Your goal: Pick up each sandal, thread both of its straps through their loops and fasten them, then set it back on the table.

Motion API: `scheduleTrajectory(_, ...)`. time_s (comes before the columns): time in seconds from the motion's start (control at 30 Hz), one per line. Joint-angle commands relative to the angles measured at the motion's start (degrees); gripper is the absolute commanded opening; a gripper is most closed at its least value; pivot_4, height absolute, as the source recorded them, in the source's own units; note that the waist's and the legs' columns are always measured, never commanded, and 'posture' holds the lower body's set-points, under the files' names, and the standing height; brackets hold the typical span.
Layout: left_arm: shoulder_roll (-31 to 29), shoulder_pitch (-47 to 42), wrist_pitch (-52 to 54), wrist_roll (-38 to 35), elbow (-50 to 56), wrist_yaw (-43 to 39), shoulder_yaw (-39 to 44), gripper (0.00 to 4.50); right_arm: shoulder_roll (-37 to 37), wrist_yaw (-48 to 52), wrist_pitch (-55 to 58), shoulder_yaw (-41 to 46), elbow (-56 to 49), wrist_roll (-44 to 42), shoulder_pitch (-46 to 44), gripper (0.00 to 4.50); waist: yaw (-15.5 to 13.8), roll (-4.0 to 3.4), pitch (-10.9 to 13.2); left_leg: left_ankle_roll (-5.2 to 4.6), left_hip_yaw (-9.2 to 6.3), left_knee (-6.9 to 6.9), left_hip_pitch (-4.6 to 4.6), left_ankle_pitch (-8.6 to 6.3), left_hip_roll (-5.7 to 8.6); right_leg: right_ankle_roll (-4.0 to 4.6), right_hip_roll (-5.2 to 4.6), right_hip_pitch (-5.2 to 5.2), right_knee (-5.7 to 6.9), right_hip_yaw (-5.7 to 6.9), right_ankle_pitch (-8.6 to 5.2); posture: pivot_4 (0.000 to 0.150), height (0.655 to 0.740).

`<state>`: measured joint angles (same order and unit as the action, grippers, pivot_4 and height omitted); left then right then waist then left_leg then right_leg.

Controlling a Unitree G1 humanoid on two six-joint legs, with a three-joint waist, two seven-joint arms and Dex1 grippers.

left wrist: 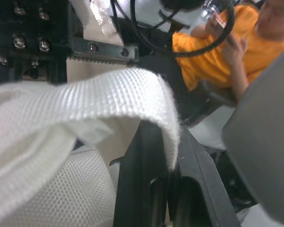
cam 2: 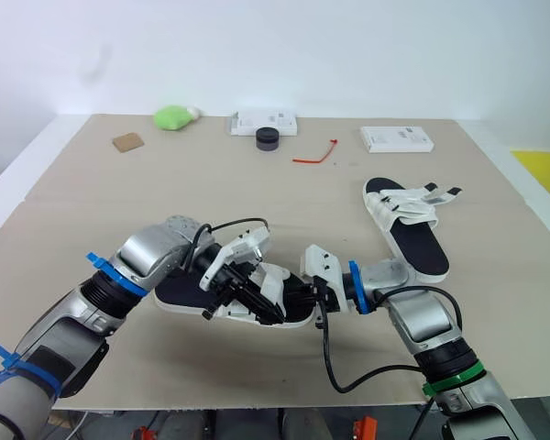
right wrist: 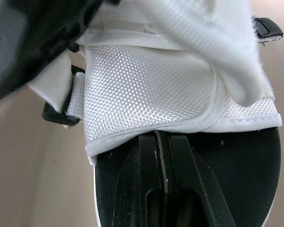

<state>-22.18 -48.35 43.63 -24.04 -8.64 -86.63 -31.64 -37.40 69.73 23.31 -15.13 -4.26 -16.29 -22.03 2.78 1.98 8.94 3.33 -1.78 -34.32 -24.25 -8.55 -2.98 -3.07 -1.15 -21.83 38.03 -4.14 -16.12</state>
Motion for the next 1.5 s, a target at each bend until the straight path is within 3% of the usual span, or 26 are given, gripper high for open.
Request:
scheduleTrajectory(0.03, 1.56, 0.98, 0.41, 2.98, -2.66, 3.85, -0.99, 0.01, -0.49, -1.91, 1.93, -2.03, 3.58, 3.05, 1.94, 0.0, -0.04, 0.01, 0.0, 0.0, -0.02, -0.03, 0.02, 0.0, 0.01, 0.0, 0.0, -0.06, 0.0, 0.0, 0.0, 0.15, 0.74)
scheduleTrajectory(0.17, 3.64, 0.1, 3.67, 3.23, -4.82, 5.79, -0.68, 0.01, -0.5, -2.04, 2.12, -2.01, 3.15, 3.02, 2.26, 0.0, -0.08, 0.01, -0.04, 0.0, -0.01, -0.07, 0.04, 0.0, 0.05, -0.01, -0.04, -0.04, 0.0, 0.0, 0.0, 0.15, 0.74)
scheduleTrajectory(0.33, 0.7, 0.07, 5.19, 3.52, -2.57, 1.58, -3.79, 0.01, -0.55, -2.19, 2.18, -1.93, 2.96, 3.05, 2.52, 0.0, -0.06, 0.02, -0.06, 0.0, -0.01, -0.1, 0.04, -0.01, 0.08, -0.01, -0.08, -0.02, 0.0, 0.0, 0.0, 0.15, 0.74)
scheduleTrajectory(0.57, -1.97, -0.08, -1.37, 4.68, -2.12, -2.88, -4.04, 0.01, -0.71, -2.21, 2.27, -1.83, 2.92, 2.94, 2.55, 0.0, 0.04, -0.04, -0.09, -0.1, -0.03, 0.14, 0.03, -0.11, -0.13, 0.21, 0.21, 0.06, 0.0, -0.01, -0.12, 0.15, 0.74)
scheduleTrajectory(0.67, -1.05, -0.6, 1.83, 2.93, -2.18, -2.27, -2.73, 0.85, -0.6, -2.23, 2.14, -2.03, 3.26, 3.04, 2.31, 0.0, 0.02, -0.08, -0.1, -0.17, -0.09, 0.17, 0.03, -0.15, -0.27, 0.29, 0.4, 0.06, 0.01, -0.01, -0.17, 0.15, 0.74)
scheduleTrajectory(0.87, 1.5, -1.41, 8.64, -1.38, -0.75, 1.91, 2.91, 3.23, -0.65, -2.02, 2.08, -2.08, 3.68, 2.97, 1.97, 0.0, -0.04, -0.08, -0.08, -0.18, -0.11, -0.04, 0.03, -0.16, -0.28, 0.25, 0.41, -0.04, 0.01, -0.04, -0.15, 0.15, 0.74)
scheduleTrajectory(1.07, 0.26, -3.69, 15.2, -5.56, 1.6, 3.86, 8.06, 3.23, -0.66, -2.05, 2.25, -2.12, 3.32, 2.88, 2.18, 0.0, -0.02, -0.08, -0.02, -0.17, -0.1, -0.09, 0.0, -0.16, -0.23, 0.21, 0.4, -0.05, 0.01, -0.1, -0.12, 0.15, 0.74)
scheduleTrajectory(1.17, -4.51, -3.91, 13.03, -4.09, 3.87, 1.63, 6.38, 3.23, -0.57, -2.08, 2.42, -2.11, 3.13, 2.76, 2.28, 0.0, 0.02, -0.1, -0.01, -0.17, -0.09, -0.01, -0.02, -0.16, -0.24, 0.21, 0.44, 0.04, 0.02, -0.12, -0.12, 0.15, 0.74)
scheduleTrajectory(1.3, -10.37, -3.27, 3.46, 0.04, 4.45, 0.25, 6.64, 3.23, -0.36, -2.11, 2.39, -2.18, 3.24, 2.7, 2.21, 0.0, -0.05, -0.11, 0.0, -0.17, -0.09, 0.03, -0.03, -0.16, -0.25, 0.22, 0.46, 0.04, 0.03, -0.14, -0.13, 0.15, 0.74)
scheduleTrajectory(1.5, -9.38, 1.39, -7.63, -4.55, 9.64, 2.56, 17.98, 3.23, -0.16, -2.13, 2.53, -2.19, 3.03, 2.59, 2.47, 0.0, -0.08, 0.0, 0.06, -0.17, 0.04, -0.03, -0.07, -0.16, -0.28, 0.22, 0.37, 0.01, 0.03, -0.16, -0.1, 0.15, 0.74)
